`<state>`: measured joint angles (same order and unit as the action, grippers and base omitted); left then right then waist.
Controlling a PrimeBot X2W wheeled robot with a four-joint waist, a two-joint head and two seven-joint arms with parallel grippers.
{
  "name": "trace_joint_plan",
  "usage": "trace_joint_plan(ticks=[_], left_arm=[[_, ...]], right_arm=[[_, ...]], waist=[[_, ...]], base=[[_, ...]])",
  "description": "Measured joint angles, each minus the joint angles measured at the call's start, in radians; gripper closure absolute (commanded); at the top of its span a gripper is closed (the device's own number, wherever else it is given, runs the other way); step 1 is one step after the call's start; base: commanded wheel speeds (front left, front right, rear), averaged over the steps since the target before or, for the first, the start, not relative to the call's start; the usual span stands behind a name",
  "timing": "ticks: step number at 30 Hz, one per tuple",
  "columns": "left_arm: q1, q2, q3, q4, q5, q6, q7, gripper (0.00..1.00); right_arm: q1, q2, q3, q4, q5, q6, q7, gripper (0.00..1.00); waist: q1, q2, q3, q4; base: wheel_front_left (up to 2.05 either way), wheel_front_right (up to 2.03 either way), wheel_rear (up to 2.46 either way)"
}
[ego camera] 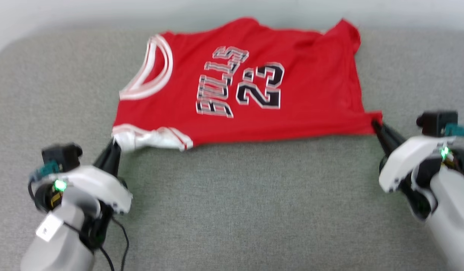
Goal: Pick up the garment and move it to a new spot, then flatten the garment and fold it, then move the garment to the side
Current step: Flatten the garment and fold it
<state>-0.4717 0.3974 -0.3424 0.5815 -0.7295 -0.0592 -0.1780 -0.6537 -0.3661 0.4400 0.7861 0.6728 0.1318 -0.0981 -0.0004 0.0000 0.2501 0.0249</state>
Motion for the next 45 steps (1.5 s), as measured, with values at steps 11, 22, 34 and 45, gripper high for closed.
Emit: trace_joint_plan(ticks=[11, 22, 34, 45], left_arm=[[0.403, 0.043, 0.042, -0.34, -0.063, 0.171, 0.07, 1.0], [0.695, 0.074, 0.063, -0.562, -0.109, 0.286, 0.126, 1.0], [0.743, 0.091, 0.069, -0.676, -0.11, 0.296, 0.119, 1.0], [0.458, 0.053, 0.017, -0.509, -0.065, 0.192, 0.089, 1.0]], right_arm=[[0.356, 0.005, -0.088, -0.165, -0.007, 0.0, 0.041, 1.0], [0.707, 0.072, -0.333, -0.419, -0.145, 0.002, 0.165, 1.0], [0.907, 0.21, -0.53, -0.774, -0.304, 0.0, 0.375, 1.0], [0.716, 0.192, -0.491, -0.748, -0.367, 0.0, 0.425, 1.0]], waist=[[0.0, 0.0001, -0.177, 0.004], [0.0001, 0.0, -0.266, 0.016], [0.0003, 0.0, -0.261, 0.022], [0.0005, 0.0, -0.168, 0.014]], base=[[0.0, 0.0, 0.0], [0.0, 0.0, 0.0], [0.0, 0.0, 0.0], [0.0, 0.0, 0.0]])
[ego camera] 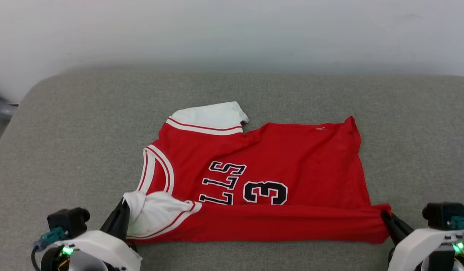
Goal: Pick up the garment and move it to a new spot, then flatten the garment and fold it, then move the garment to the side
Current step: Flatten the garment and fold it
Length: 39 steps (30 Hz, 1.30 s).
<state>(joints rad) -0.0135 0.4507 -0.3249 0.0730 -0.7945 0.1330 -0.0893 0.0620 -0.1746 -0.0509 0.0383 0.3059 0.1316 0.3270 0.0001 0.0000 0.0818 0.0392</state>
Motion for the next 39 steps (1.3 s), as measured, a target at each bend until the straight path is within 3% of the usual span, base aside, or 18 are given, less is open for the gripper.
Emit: trace_joint_plan(ticks=[11, 21, 22, 23, 24, 25, 26, 27, 33, 39], left_arm=[[-0.188, -0.05, -0.043, 0.212, 0.005, -0.094, -0.012, 1.0], [-0.237, -0.081, -0.076, 0.365, -0.022, -0.153, 0.017, 1.0], [-0.238, -0.083, -0.076, 0.373, -0.024, -0.156, 0.015, 1.0], [-0.238, -0.085, -0.075, 0.379, -0.027, -0.156, 0.014, 1.0], [-0.238, -0.086, -0.072, 0.386, -0.03, -0.154, 0.012, 0.79], [-0.238, -0.087, -0.067, 0.39, -0.033, -0.149, 0.007, 0.51], [-0.238, -0.087, -0.064, 0.392, -0.035, -0.143, 0.006, 0.16], [-0.237, -0.087, -0.06, 0.394, -0.036, -0.14, 0.001, 0.0], [-0.225, -0.069, -0.035, 0.375, -0.038, -0.105, -0.015, 0.0], [-0.192, -0.021, -0.007, 0.332, -0.046, -0.067, 0.001, 0.0]], right_arm=[[-0.175, -0.027, 0.083, 0.175, 0.013, 0.0, -0.045, 1.0], [-0.246, -0.049, 0.176, 0.341, 0.041, 0.0, -0.131, 1.0], [-0.247, -0.05, 0.177, 0.351, 0.043, 0.0, -0.148, 0.8], [-0.248, -0.049, 0.18, 0.355, 0.051, 0.0, -0.17, 0.53], [-0.249, -0.049, 0.186, 0.36, 0.055, 0.0, -0.19, 0.0], [-0.249, -0.048, 0.191, 0.364, 0.059, 0.0, -0.21, 0.0], [-0.248, -0.047, 0.192, 0.365, 0.06, 0.0, -0.242, 0.0], [-0.248, -0.045, 0.188, 0.363, 0.065, 0.0, -0.273, 0.0], [-0.235, -0.04, 0.145, 0.324, 0.056, 0.0, -0.411, 0.0], [-0.184, -0.008, 0.098, 0.244, 0.017, 0.0, -0.448, 0.0]], waist=[[0.0001, 0.0, 0.125, -0.011], [0.0, 0.0, 0.136, -0.02], [0.0, 0.0, 0.131, -0.02], [0.0, 0.0, 0.126, -0.021], [0.0, 0.0, 0.12, -0.022], [0.0, 0.0, 0.113, -0.023], [0.0, 0.0, 0.106, -0.024], [0.0, 0.0, 0.099, -0.025], [-0.0001, 0.0, 0.047, -0.022], [-0.0002, 0.0, 0.004, -0.022]], base=[[0.0, 0.0, 0.0], [0.0, 0.0, 0.0], [0.0, 0.0, 0.0], [0.0, 0.0, 0.0], [0.0, 0.0, 0.0], [0.0, 0.0, 0.0], [0.0, 0.0, 0.0], [0.0, 0.0, 0.0], [0.0, 0.0, 0.0], [0.0, 0.0, 0.0]])
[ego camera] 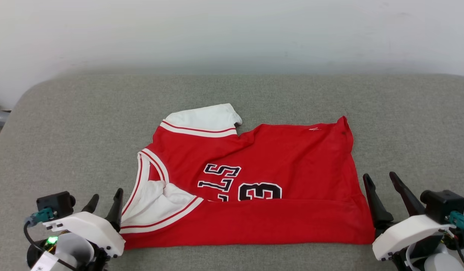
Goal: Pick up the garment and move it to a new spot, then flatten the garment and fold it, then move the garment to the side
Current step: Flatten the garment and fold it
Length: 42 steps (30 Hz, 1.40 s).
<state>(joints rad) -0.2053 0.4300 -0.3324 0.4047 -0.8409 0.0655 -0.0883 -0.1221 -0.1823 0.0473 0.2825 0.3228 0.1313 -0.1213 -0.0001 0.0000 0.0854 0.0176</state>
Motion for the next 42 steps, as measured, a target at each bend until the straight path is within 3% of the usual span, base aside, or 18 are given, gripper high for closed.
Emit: trace_joint_plan(ticks=[2, 10, 14, 23, 31, 32, 33, 42], left_arm=[[0.022, 0.036, 0.011, -0.045, -0.006, 0.023, 0.045, 0.0], [0.067, 0.171, -0.024, -0.221, -0.073, 0.027, 0.349, 0.0], [0.087, 0.213, -0.035, -0.293, -0.117, 0.05, 0.476, 0.0], [0.101, 0.217, -0.046, -0.287, -0.141, 0.098, 0.552, 0.0], [0.063, 0.161, -0.069, -0.164, -0.17, 0.078, 0.573, 0.01], [0.055, 0.158, -0.07, -0.15, -0.176, 0.073, 0.579, 0.69], [0.051, 0.154, -0.072, -0.141, -0.184, 0.065, 0.588, 1.0], [0.033, 0.13, -0.087, -0.118, -0.173, 0.043, 0.564, 1.0]], right_arm=[[0.039, 0.028, -0.022, -0.055, -0.023, 0.0, 0.008, 0.0], [0.112, 0.085, -0.064, -0.19, -0.08, 0.0, 0.067, 0.0], [0.125, 0.101, -0.069, -0.225, -0.088, 0.0, 0.088, 0.0], [0.124, 0.12, -0.07, -0.249, -0.094, 0.0, 0.106, 0.0], [0.122, 0.125, -0.089, -0.251, -0.083, 0.0, 0.127, 0.0], [0.122, 0.126, -0.095, -0.251, -0.08, 0.0, 0.128, 0.0], [0.123, 0.126, -0.1, -0.251, -0.08, 0.0, 0.132, 0.0], [0.128, 0.118, -0.141, -0.239, -0.059, 0.0, 0.207, 0.0]], waist=[[0.0, 0.0, -0.019, -0.001], [-0.0001, 0.0, -0.023, -0.011], [0.0, 0.0, -0.007, -0.018], [0.0, 0.0, 0.032, -0.036], [0.0, 0.0, 0.058, -0.047], [0.0001, 0.0, 0.058, -0.047], [0.0, 0.0, 0.057, -0.047], [0.0001, 0.0, 0.029, -0.041]], base=[[0.0, 0.0, 0.0], [0.0, 0.0, 0.0], [0.0, 0.0, 0.0], [0.0, 0.0, 0.0], [0.0, 0.0, 0.0], [0.0, 0.0, 0.0], [0.0, 0.0, 0.0], [0.0, 0.0, 0.0]])
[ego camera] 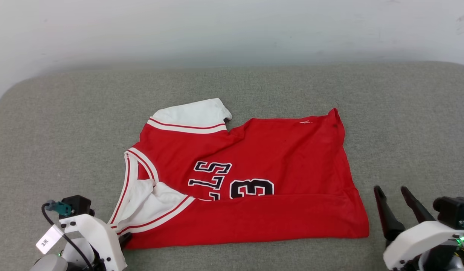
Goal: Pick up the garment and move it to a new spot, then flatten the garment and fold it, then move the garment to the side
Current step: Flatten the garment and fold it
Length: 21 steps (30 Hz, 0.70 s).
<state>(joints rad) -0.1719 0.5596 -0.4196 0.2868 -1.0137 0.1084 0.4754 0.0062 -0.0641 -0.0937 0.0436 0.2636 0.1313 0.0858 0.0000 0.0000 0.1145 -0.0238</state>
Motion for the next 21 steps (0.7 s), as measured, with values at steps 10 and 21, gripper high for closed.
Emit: trace_joint_plan(ticks=[10, 21], left_arm=[[0.017, 0.025, 0.003, -0.142, 0.052, 0.027, -0.065, 1.0], [0.012, 0.027, 0.002, -0.22, 0.059, 0.044, -0.065, 1.0]], right_arm=[[0.011, -0.129, 0.016, 0.069, 0.138, 0.0, 0.421, 0.0], [-0.102, -0.155, 0.143, 0.136, 0.187, 0.0, 0.553, 0.0]], waist=[[0.0, 0.0, -0.011, 0.025], [0.0, 0.0, 0.053, 0.043]], base=[[0.0, 0.0, 0.0], [0.0, 0.0, 0.0]])
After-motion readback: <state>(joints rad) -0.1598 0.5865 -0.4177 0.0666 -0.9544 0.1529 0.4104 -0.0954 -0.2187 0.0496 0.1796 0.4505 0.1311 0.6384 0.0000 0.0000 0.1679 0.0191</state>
